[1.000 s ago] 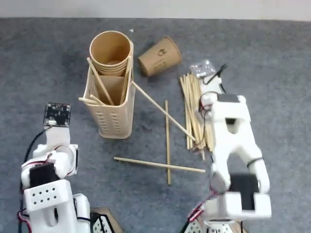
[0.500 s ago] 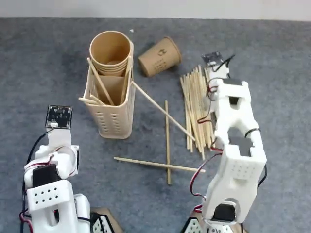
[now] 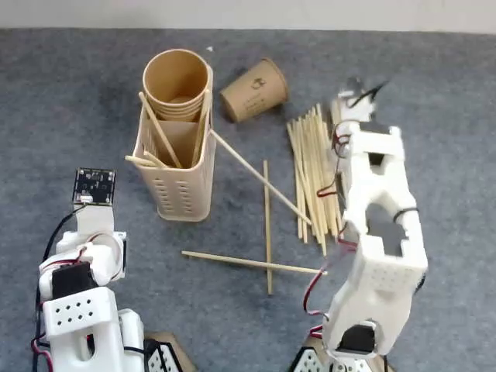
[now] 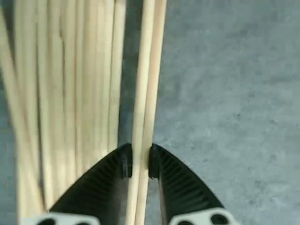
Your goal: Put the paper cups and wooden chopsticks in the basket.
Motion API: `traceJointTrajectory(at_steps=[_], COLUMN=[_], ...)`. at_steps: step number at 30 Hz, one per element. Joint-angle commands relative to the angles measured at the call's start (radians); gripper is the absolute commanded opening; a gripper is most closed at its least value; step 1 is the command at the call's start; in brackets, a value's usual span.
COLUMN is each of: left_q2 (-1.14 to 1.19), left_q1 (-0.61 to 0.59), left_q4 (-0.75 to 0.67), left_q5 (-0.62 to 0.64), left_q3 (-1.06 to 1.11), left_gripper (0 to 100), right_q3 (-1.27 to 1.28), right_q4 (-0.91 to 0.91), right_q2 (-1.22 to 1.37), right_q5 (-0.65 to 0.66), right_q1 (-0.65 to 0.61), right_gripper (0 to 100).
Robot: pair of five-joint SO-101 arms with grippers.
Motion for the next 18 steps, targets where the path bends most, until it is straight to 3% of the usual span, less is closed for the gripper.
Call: traceJointTrajectory(at_steps=[1,5,9,14,18], left_q2=[-0.010,-0.010,-0.010,-0.010,-0.008], left_q1=[0.010,0.010,0.010,0.010,0.010], left_q4=[-0.015,-0.015,-0.015,-0.015,-0.015], left_q5=[0.008,0.008,0.008,0.008,0.008], left_q3=[-0.002,-0.002,-0.002,-0.002,-0.002], left_gripper=[13,13,13,13,13], right_q3=[-0.033,-0.031,-0.031,-0.028,0.028], right_q4=[-0.002,-0.007,-0.028,-0.200,-0.328], right_q2=[-0.314,-0.621,-0.835,-0.901,-0.894], right_q5=[-0.115,-0.222,-0.298,-0.367,-0.364], right_q1=[0.015,-0.082,-0.277,-0.521,-0.633], right_gripper=[0.6,0.6,0.5,0.5,0.9])
